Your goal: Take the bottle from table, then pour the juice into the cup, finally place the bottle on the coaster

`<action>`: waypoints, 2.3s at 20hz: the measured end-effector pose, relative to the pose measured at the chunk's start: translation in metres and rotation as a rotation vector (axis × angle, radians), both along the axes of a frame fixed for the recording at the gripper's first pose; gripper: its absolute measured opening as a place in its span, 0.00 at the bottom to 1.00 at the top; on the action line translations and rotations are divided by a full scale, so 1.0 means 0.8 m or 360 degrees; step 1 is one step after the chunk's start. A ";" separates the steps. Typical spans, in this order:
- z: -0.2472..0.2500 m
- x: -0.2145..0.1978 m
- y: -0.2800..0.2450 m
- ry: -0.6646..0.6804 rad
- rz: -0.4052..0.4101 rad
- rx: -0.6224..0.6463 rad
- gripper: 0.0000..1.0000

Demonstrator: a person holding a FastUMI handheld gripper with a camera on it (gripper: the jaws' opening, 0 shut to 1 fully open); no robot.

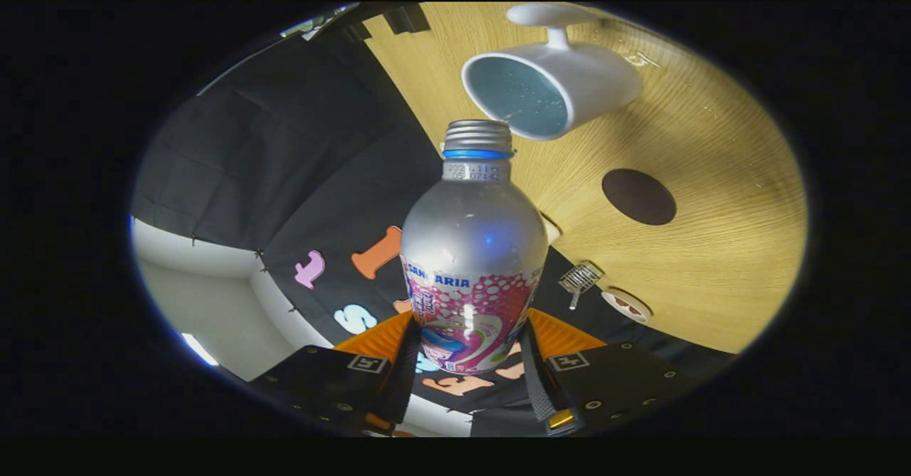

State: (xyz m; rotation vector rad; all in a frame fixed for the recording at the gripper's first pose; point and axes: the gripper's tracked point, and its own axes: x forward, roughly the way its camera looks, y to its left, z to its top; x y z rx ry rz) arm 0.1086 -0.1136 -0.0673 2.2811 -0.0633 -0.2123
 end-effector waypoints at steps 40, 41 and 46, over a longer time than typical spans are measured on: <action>-0.032 0.028 0.051 0.0101 0.0112 -0.0476 0.67; -0.044 0.030 0.066 0.0147 0.0200 -0.0673 0.66; -0.086 0.030 0.085 0.0360 0.0496 -0.1737 0.67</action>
